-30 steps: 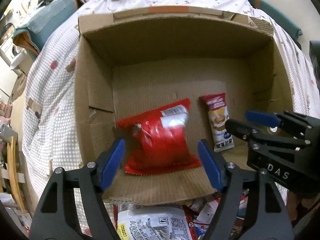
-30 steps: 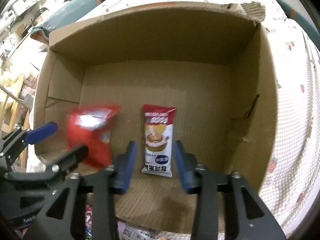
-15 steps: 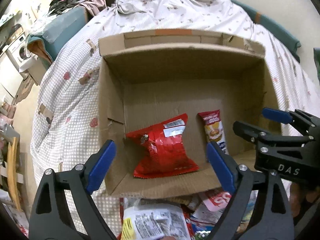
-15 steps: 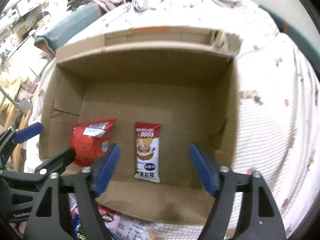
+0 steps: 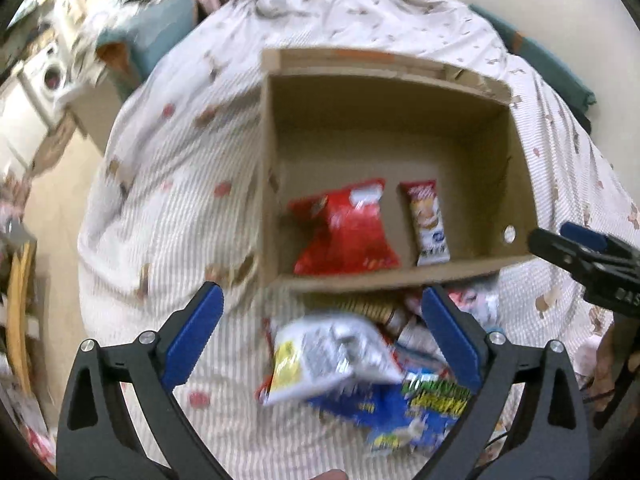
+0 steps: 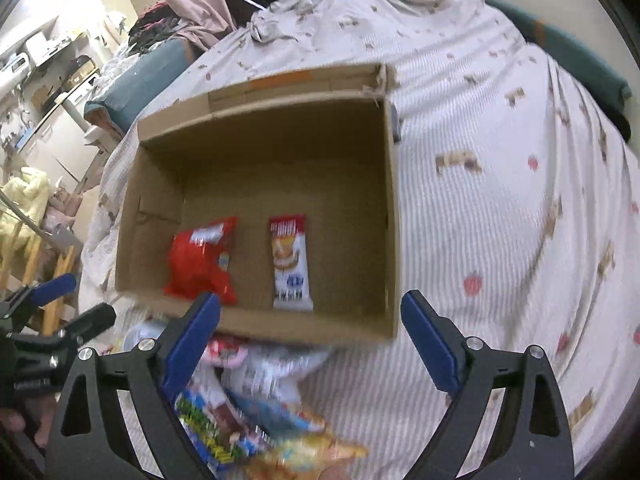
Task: Organize snacks
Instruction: 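Grasp the white chip bag with the left tool while the right tool grasps a white-blue bag, then lift both held bags and carry them over the box, then release both bags into the box by opening both tools, then move both tools back toward the remaining snack pile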
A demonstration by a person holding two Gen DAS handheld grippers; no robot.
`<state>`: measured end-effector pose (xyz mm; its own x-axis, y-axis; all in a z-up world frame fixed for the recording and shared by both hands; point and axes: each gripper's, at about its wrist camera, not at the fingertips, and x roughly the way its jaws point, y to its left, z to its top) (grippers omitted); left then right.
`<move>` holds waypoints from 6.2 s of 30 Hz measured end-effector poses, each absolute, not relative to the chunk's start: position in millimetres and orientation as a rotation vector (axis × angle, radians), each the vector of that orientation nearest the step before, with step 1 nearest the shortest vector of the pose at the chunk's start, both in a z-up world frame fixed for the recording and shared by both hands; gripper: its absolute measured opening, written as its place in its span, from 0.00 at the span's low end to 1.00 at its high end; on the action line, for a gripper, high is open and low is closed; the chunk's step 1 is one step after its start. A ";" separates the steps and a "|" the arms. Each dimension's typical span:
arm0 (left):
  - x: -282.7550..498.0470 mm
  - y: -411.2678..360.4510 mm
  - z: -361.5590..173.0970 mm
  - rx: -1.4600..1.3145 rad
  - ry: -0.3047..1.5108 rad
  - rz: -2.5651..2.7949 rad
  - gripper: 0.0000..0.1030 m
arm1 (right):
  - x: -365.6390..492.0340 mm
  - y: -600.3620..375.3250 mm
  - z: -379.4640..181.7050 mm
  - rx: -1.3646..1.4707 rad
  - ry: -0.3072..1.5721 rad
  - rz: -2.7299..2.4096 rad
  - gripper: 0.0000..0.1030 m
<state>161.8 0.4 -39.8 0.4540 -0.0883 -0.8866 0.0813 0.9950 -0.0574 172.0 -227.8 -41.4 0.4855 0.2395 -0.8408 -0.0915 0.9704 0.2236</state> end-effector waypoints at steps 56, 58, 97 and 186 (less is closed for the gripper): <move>125.1 18.7 -66.3 -0.105 1.266 -0.106 0.53 | 117.6 -251.7 -100.1 0.314 1.262 0.358 0.22; 121.6 17.4 -61.6 -0.105 1.244 -0.102 0.53 | 108.8 -259.5 -89.5 0.289 1.238 0.345 0.21; 199.8 -24.7 -11.0 0.036 0.941 -0.058 0.53 | 181.6 -162.6 -12.9 -0.417 0.796 0.177 0.17; 170.9 -30.5 -17.9 0.074 0.836 -0.048 0.92 | 186.1 -222.7 -13.6 -0.013 0.871 0.203 0.76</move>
